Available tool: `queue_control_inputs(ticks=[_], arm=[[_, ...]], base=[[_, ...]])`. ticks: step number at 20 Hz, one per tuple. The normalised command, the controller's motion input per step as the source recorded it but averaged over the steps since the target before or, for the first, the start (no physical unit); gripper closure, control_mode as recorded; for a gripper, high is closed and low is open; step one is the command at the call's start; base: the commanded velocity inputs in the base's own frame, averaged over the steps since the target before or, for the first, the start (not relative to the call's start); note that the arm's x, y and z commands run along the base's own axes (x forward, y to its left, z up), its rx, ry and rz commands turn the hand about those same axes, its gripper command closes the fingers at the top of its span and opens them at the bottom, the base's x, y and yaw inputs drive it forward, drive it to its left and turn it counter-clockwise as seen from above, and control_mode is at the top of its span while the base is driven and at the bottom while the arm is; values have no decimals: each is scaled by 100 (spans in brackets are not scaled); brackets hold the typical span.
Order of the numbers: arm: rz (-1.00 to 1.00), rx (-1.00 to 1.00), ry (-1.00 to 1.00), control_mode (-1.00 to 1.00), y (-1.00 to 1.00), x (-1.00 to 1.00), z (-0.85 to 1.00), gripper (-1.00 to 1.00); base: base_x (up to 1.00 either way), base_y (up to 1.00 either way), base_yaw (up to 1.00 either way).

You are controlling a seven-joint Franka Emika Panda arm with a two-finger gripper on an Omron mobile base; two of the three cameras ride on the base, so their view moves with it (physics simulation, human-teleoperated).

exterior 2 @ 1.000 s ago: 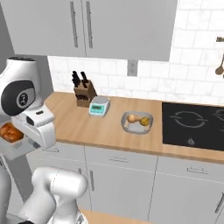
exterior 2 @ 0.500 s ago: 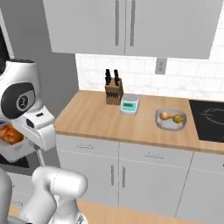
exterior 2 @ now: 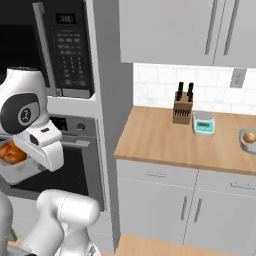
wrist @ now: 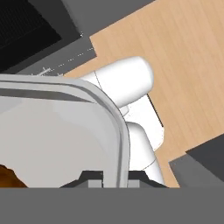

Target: Take the meat container that has the chicken drumstick and place it on the second highest rack of the freezer. Then take the vegetable container that has the squashs and place it on the highest rack of the freezer.

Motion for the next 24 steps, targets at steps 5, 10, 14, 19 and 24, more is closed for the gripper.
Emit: queue_control_inputs(ticks=[5, 10, 14, 19, 24], arm=[[0, 0, 0, 100, 0, 0, 0, 100], [0, 0, 0, 100, 0, 0, 0, 100], [0, 0, 0, 100, 0, 0, 0, 100], [0, 0, 0, 100, 0, 0, 0, 100], [0, 0, 0, 100, 0, 0, 0, 100]], base=[[-37, 100, 0], [-53, 100, 0], [-40, 100, 0], [-13, 100, 0], [-9, 100, 0]])
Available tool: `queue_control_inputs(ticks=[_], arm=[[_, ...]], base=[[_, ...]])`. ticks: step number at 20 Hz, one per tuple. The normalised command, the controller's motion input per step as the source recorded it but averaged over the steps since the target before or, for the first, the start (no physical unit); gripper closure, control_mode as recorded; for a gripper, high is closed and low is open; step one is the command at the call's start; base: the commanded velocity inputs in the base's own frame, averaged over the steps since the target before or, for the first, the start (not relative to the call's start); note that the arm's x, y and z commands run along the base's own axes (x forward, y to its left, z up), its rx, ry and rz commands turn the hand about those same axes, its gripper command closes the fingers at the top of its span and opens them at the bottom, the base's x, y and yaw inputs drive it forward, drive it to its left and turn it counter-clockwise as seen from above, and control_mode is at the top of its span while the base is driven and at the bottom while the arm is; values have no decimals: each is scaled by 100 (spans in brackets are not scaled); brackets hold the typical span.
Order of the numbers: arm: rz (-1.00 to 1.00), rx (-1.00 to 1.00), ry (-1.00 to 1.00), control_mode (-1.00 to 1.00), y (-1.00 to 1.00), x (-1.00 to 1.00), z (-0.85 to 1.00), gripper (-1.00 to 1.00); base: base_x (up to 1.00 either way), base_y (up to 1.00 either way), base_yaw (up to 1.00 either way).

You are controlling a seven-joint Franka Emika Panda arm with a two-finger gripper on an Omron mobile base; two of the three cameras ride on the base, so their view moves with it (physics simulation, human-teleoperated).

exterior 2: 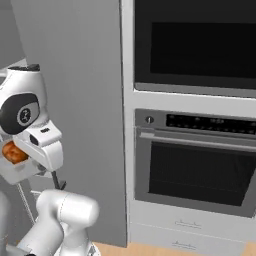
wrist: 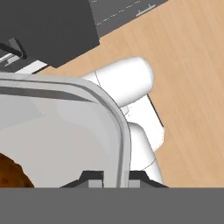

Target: Take the meat container that has the chicken drumstick and place it on the second highest rack of the freezer. Then take the vegetable container that has the squashs and place it on the highest rack of the freezer.

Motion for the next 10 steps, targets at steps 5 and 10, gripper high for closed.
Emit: queue_control_inputs(ticks=[5, 10], arm=[[0, 0, 0, 100, 0, 0, 0, 100], [0, 0, 0, 100, 0, 0, 0, 100]], base=[[-9, 89, 0], [11, 57, -2]])
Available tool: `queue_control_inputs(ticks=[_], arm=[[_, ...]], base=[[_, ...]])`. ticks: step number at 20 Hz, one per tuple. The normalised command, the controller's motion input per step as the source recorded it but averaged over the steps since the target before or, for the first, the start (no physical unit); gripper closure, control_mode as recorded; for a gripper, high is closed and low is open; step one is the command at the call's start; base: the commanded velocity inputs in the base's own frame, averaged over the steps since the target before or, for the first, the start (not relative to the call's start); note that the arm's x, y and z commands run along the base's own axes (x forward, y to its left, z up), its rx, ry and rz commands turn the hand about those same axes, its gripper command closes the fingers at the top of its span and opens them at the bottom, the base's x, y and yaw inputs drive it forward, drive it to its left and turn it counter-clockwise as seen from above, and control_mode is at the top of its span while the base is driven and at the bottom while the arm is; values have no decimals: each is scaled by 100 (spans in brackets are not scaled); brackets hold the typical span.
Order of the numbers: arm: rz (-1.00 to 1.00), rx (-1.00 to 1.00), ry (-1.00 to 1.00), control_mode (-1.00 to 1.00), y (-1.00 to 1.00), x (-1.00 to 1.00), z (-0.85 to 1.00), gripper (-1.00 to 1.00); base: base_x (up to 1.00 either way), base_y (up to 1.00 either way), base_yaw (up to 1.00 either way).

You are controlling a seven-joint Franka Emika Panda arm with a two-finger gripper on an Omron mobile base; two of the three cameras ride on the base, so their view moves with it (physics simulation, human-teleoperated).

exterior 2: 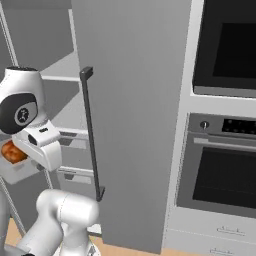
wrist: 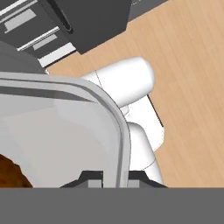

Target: Take the meat container that has the chicken drumstick and place it on the second highest rack of the freezer. Then take the vegetable container that has the squashs and place it on the highest rack of the freezer.

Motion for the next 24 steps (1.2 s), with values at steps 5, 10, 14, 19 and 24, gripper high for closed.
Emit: queue_control_inputs(ticks=[5, 10, 14, 19, 24], arm=[[0, 0, 0, 100, 0, 0, 0, 100], [0, 0, 0, 100, 0, 0, 0, 100], [0, 0, 0, 100, 0, 0, 0, 100], [0, 0, 0, 100, 0, 0, 0, 100], [-4, 0, 2, -100, 6, 6, -1, 100]], base=[[32, 30, -2], [37, 53, -1], [61, 42, -1], [74, 5, -8], [45, 10, -12]])
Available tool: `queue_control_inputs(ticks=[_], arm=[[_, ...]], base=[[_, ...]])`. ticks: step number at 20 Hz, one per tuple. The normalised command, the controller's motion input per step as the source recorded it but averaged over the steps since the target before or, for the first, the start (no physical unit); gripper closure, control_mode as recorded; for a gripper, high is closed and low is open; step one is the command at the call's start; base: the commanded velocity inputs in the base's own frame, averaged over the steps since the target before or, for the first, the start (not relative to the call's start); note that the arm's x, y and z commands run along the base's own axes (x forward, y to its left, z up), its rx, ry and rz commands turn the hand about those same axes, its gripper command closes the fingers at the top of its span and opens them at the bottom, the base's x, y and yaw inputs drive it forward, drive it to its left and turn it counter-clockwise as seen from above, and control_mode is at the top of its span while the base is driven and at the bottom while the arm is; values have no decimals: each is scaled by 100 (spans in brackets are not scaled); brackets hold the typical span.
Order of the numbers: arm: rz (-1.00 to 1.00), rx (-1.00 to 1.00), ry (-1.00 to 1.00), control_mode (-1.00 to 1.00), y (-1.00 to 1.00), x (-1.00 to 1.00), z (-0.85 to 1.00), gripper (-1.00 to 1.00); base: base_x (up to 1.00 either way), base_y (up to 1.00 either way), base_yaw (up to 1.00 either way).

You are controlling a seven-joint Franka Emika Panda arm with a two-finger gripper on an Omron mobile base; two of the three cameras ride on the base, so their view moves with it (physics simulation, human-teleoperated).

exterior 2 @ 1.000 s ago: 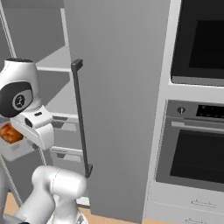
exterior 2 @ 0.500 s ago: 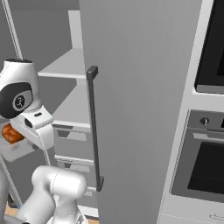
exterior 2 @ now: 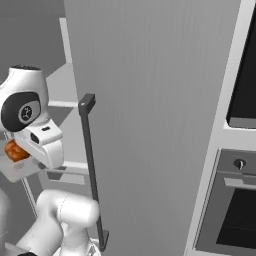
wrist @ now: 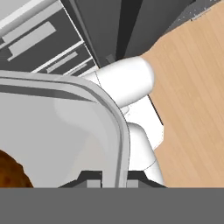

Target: Take the meat container that has the chicken drumstick and place it on the second highest rack of the freezer. Then take the vegetable container that has the squashs and place it on the highest rack of the freezer.

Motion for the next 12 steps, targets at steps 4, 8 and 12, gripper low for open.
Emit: queue_control_inputs(ticks=[4, 8, 12], arm=[[-38, 1, 7, -100, 16, 43, -31, 100], [-39, 0, 2, -100, 31, 53, -52, 100], [-28, 0, -4, -100, 53, 50, -48, 100]], base=[[0, 0, 0], [0, 0, 0], [0, 0, 0]])
